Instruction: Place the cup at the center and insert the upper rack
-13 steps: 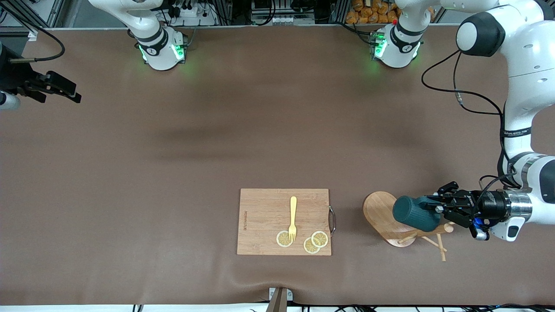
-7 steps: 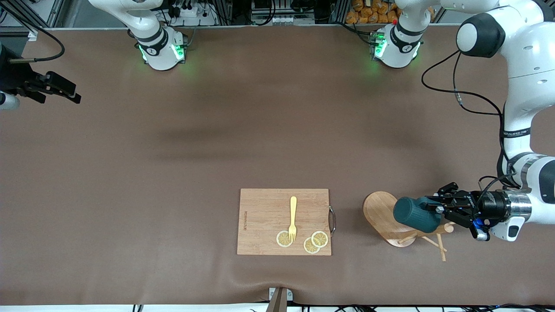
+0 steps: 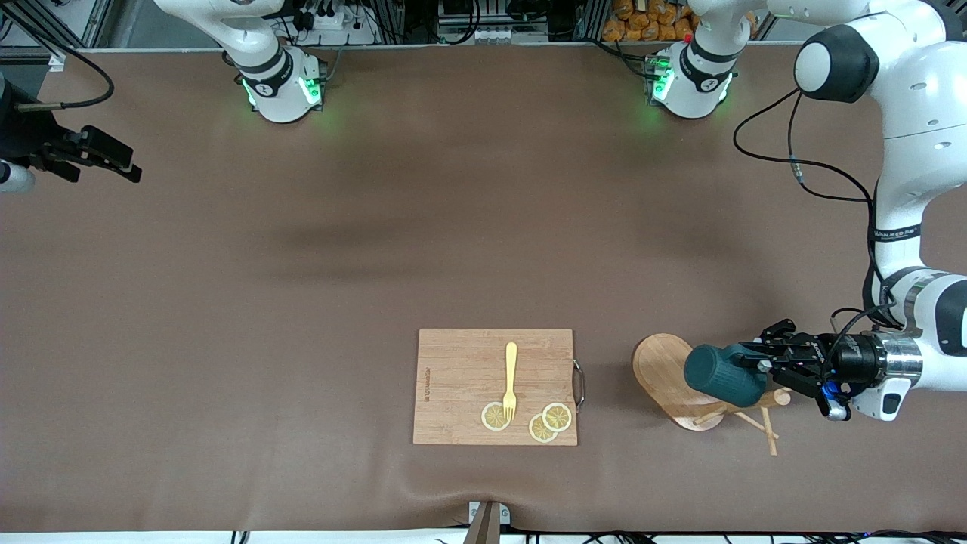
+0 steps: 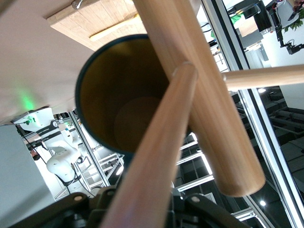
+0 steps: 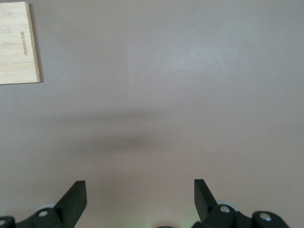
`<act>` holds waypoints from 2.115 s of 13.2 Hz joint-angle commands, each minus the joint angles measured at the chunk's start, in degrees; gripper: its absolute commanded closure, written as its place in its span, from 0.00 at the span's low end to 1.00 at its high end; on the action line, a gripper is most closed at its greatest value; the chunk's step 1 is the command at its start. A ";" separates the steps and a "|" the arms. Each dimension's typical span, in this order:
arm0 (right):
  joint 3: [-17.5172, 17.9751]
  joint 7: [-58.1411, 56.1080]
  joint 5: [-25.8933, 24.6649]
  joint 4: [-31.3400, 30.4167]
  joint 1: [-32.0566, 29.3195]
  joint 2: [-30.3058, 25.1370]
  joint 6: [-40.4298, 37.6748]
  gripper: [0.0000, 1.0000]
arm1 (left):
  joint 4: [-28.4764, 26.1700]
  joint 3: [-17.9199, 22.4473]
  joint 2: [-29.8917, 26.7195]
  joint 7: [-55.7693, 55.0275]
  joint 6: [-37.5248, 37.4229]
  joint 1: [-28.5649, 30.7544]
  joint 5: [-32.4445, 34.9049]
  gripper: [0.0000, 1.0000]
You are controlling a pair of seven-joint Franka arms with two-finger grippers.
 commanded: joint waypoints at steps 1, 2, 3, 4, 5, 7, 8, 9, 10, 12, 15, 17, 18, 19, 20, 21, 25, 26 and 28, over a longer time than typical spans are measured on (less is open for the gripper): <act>-0.06 -0.83 -3.03 -0.92 0.90 -0.29 1.51 0.00 | 0.22 -0.28 0.27 -1.24 -0.78 0.37 -2.31 0.38; -0.06 -1.01 -3.81 -1.27 1.07 -0.38 2.04 0.00 | 0.39 -0.28 0.01 -3.43 -0.78 0.28 -2.93 0.18; -0.06 -0.84 -4.25 -1.36 1.42 -0.47 2.13 0.00 | 0.57 -0.37 -0.34 -4.41 -0.86 0.28 -3.28 0.00; -0.06 -0.66 -4.26 -1.36 1.43 -0.47 1.87 0.00 | 0.57 -0.63 -0.78 -4.59 -0.95 0.37 -3.46 0.00; -0.14 -0.40 -3.82 -1.36 1.25 -0.47 1.61 0.00 | 0.66 -1.16 -1.13 -5.29 -0.95 0.46 -3.37 0.00; -0.32 -0.39 -3.64 -1.36 1.08 -0.56 0.64 0.00 | 0.83 -1.51 -2.01 -6.61 -0.95 0.54 -3.55 0.00; -0.32 -0.39 -3.56 -1.36 1.08 -0.56 0.64 0.00 | 0.92 -1.60 -2.89 -8.27 -0.95 0.72 -3.72 0.00; -0.23 -0.31 -3.56 -1.36 1.08 -0.56 0.64 0.00 | 1.18 -1.60 -3.59 -10.11 -0.95 0.81 -4.68 0.00; -0.32 -0.31 -3.56 -1.27 1.08 -0.56 0.64 0.00 | 1.27 -1.69 -4.12 -12.13 -0.95 0.81 -5.56 0.00; -0.32 -0.31 -3.47 -1.27 1.08 -0.56 0.64 0.00 | 1.19 -1.60 -6.05 -12.76 -2.00 1.25 -5.66 0.00; -0.32 -0.13 -3.47 -1.27 1.16 -0.47 0.64 0.00 | 1.19 -1.69 -8.16 -13.73 -4.02 1.77 -5.75 0.00; -0.23 -0.04 -3.47 -1.27 1.16 -0.47 0.64 0.00 | 1.19 -1.60 -10.53 -14.00 -5.78 1.86 -5.75 0.00; -0.23 0.13 -3.47 -1.27 1.34 -0.47 0.64 0.00 | 1.10 -1.60 -11.41 -14.69 -6.31 1.86 -5.66 0.00; -0.23 0.13 -3.47 -1.27 1.34 -0.47 0.64 0.00 | 1.10 -1.60 -12.29 -15.92 -6.84 1.86 -5.66 0.00; -0.23 0.13 -3.47 -1.27 1.34 -0.47 0.55 0.00 | 1.19 -1.43 -13.87 -16.02 -7.02 1.86 -5.31 0.00; -0.23 0.13 -3.47 -1.18 1.34 -0.47 0.46 0.00 | 1.10 -0.64 -16.75 -15.50 -7.02 1.69 -4.61 0.00; -0.23 0.22 -3.47 -1.18 1.34 -0.47 0.46 0.00 | 1.10 -0.63 -20.99 -14.62 -6.84 0.64 0.83 0.00; -0.23 0.22 -3.38 -1.18 1.34 -0.47 0.37 0.00 | 1.10 -0.46 -21.44 -13.66 -6.58 0.46 3.19 0.00; -0.23 0.22 -3.38 -1.01 1.34 -0.47 0.02 0.00 | 1.10 -0.90 -23.28 -11.46 -4.74 -1.11 8.99 0.00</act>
